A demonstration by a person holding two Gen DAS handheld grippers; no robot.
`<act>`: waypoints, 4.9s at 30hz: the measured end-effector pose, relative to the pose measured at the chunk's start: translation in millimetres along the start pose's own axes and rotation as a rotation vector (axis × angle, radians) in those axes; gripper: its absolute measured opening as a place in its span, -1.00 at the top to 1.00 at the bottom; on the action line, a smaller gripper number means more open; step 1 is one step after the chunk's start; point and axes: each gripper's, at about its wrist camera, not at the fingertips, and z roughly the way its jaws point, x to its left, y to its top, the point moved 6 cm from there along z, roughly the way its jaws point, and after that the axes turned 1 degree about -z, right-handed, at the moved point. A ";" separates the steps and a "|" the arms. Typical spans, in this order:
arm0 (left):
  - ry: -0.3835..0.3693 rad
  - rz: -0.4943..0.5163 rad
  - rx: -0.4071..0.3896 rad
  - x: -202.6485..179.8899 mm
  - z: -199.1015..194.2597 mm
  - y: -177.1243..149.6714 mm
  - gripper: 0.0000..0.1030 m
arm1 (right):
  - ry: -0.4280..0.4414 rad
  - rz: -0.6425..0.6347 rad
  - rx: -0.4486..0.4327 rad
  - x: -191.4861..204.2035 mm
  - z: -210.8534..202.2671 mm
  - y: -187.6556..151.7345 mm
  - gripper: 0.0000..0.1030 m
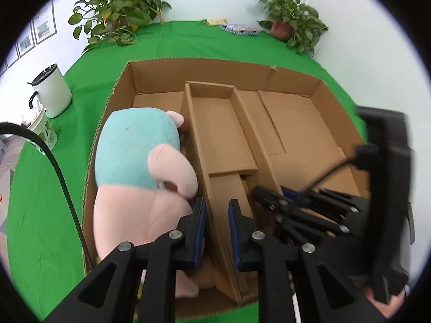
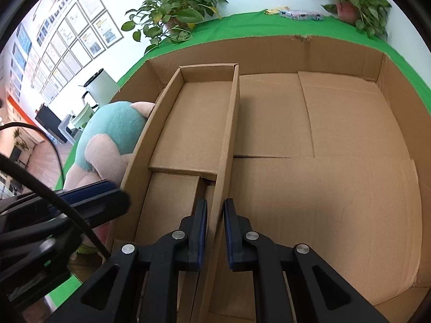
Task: Organize objects
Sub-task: 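Lower the long brown box into the open box next to the pig, then open both tools to release the long box and withdraw, then move both tools down to the white handheld fan on the table, then grasp the fan head with the right tool while the left tool grasps its handle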
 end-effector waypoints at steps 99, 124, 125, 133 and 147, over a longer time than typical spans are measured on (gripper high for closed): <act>-0.254 -0.234 -0.102 -38.4 -42.3 -130.6 -0.62 | 0.153 -0.333 -0.197 6.3 -179.2 -248.9 -0.91; -0.458 -0.269 0.136 -49.5 -5.6 -176.8 -0.48 | 0.123 -0.428 -0.166 53.5 -150.7 -269.8 -0.87; -0.477 -0.282 0.155 -51.8 -2.4 -178.9 -0.47 | 0.116 -0.422 -0.164 52.9 -149.0 -270.2 -0.87; -0.488 -0.315 0.171 -53.7 1.9 -180.8 -0.17 | 0.117 -0.391 -0.128 47.6 -139.4 -275.4 -0.46; -0.509 -0.317 0.195 -53.4 -1.4 -192.5 0.42 | 0.078 -0.387 -0.130 46.7 -136.6 -288.5 -0.05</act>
